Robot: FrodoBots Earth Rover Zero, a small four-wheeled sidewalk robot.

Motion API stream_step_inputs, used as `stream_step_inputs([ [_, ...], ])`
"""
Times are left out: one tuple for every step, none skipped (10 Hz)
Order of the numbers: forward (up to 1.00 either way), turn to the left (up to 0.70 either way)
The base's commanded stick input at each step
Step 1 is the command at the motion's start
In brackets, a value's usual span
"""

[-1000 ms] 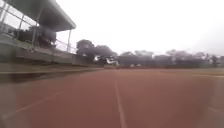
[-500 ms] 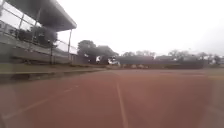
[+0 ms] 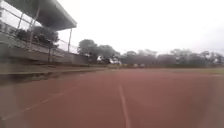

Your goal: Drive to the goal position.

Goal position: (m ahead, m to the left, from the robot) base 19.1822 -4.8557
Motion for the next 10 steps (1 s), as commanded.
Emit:
stream_step_inputs([
  [1.00, 0.00],
  [1.00, 0.00],
  [1.00, 0.00],
  [1.00, 0.00],
  [1.00, 0.00],
  [1.00, 0.00],
  [1.00, 0.00],
  [1.00, 0.00],
  [1.00, 0.00],
  [1.00, 0.00],
])
